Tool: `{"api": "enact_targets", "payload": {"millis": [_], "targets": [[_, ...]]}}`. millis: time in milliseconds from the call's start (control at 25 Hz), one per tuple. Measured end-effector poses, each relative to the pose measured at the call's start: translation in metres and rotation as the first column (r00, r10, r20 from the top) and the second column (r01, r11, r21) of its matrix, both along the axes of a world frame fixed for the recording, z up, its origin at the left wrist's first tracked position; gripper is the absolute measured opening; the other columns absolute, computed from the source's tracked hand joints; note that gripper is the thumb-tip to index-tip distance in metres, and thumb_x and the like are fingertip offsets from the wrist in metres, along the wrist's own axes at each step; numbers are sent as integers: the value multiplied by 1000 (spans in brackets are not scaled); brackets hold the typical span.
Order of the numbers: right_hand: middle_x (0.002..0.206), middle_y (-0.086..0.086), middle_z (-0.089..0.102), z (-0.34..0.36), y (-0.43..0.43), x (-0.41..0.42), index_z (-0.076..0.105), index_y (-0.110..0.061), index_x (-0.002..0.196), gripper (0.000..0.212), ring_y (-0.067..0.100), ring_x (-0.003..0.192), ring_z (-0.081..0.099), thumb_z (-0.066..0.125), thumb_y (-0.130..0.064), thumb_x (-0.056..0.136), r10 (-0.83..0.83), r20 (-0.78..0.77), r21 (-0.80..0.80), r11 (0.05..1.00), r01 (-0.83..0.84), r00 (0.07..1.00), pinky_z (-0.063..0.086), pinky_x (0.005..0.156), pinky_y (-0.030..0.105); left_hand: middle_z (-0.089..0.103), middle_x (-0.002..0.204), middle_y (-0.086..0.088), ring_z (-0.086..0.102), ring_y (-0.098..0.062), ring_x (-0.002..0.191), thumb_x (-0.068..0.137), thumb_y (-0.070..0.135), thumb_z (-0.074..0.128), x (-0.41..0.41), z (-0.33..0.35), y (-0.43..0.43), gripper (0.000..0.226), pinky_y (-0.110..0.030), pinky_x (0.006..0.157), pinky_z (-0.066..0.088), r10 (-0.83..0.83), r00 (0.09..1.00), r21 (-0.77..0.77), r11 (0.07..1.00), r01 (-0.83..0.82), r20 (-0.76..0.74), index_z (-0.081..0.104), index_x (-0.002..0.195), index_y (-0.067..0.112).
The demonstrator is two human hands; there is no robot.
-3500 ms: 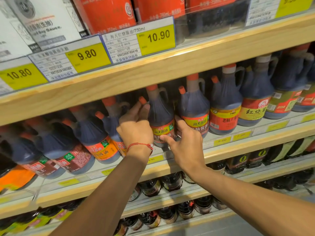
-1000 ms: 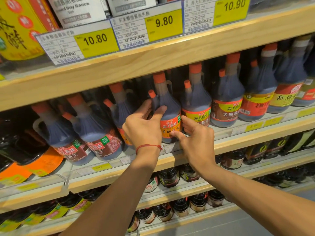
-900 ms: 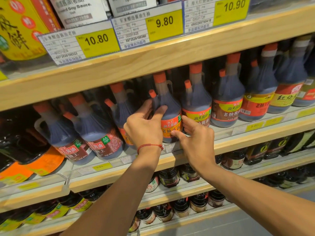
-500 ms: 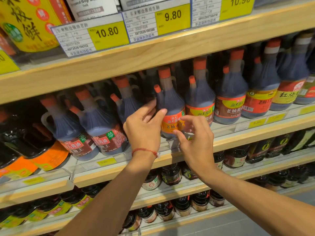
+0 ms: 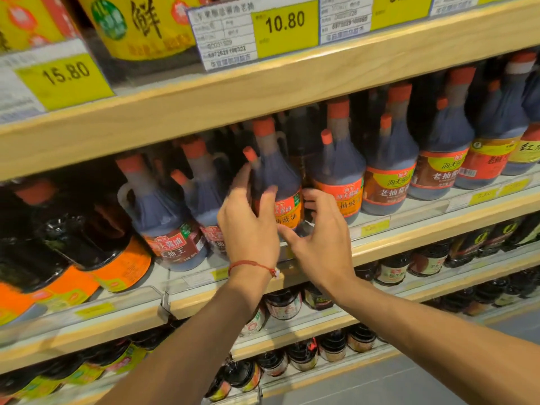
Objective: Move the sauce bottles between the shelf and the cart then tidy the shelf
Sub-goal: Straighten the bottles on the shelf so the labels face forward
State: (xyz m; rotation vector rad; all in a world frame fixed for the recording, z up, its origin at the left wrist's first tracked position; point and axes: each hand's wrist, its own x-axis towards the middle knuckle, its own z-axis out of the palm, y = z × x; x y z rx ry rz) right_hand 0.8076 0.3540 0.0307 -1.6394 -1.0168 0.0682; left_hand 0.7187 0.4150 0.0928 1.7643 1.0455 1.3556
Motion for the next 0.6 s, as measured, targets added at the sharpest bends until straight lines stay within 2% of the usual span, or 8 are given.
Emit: {"api": "enact_targets", "payload": {"millis": [80,120,240,360,480,600], "targets": [[115,-12,56,1,4,-2,52,-24,126,64,-5,102,51,91,-34,76,-49,-25,-5,999,49,998,44,83,7,67,106,17,64,2,105,89,15,70,0,7,4,36,-25,96,53,-2,1000,0,1000,2,8,65,124,18],[115,-12,56,0,5,-2,53,-24,125,63,-5,103,51,91,-33,76,-65,-34,-1,998,65,997,44,83,6,67,102,19,65,5,101,87,13,72,0,8,7,34,-21,93,53,7,1000,-8,1000,-6,12,67,121,17],[118,-9,61,-3,4,2,59,-21,127,58,0,108,56,89,-31,79,-77,-24,14,997,77,997,47,90,9,73,104,7,67,5,96,80,14,80,2,11,11,39,-15,89,53,35,997,-63,998,-31,64,71,117,12],[119,-4,69,-6,1,8,65,-15,132,58,6,109,63,88,-30,81,-97,-6,14,995,98,995,54,96,23,74,105,3,69,3,95,74,13,84,10,10,10,42,-17,88,54,42,991,-124,992,-27,127,72,115,11],[101,-5,75,-2,3,8,70,-19,125,48,10,94,69,87,-32,82,-111,-26,-6,994,111,993,60,86,36,74,105,1,68,6,93,73,12,85,14,10,9,42,-8,81,52,74,986,-153,987,-51,147,74,113,9],[90,-5,74,3,2,8,72,-20,120,42,11,85,68,87,-30,81,-121,-23,-22,992,121,992,60,81,34,74,106,0,66,9,95,73,14,85,16,11,7,41,-5,80,51,91,988,-144,987,-73,124,74,113,9]]}}
